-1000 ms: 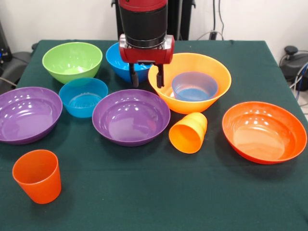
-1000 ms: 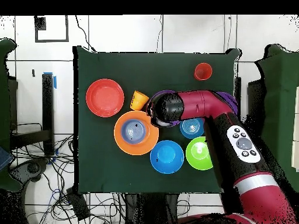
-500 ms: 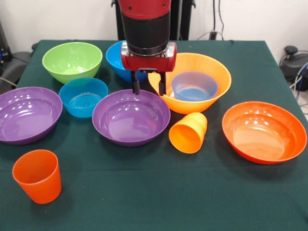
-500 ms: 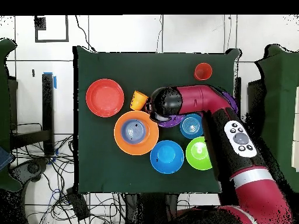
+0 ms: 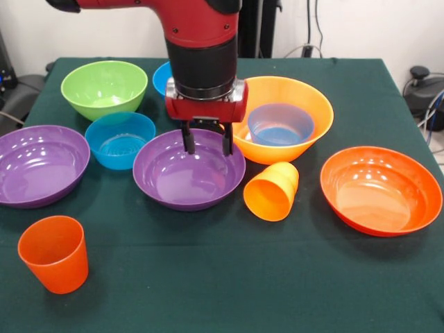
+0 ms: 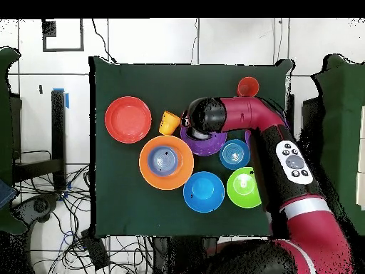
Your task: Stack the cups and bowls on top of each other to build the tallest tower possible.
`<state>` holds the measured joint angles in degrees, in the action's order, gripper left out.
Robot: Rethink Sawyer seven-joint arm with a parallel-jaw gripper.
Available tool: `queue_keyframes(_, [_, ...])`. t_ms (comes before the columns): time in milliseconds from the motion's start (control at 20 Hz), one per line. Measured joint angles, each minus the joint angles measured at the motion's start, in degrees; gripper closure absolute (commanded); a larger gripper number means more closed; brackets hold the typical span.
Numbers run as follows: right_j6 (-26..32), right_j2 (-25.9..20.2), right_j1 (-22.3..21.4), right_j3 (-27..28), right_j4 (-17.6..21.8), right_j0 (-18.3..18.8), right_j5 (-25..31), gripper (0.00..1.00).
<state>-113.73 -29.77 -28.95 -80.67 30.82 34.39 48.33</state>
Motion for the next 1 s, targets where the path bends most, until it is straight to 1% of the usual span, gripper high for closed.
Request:
queue_keyframes(650, [0.49, -0.03, 2.61, 4.5, 0.0, 0.01, 0.01, 0.0])
queue_keyframes(1000, [4.3, -0.49, 2.91, 4.87, 0.62, 0.8, 0.01, 0.0])
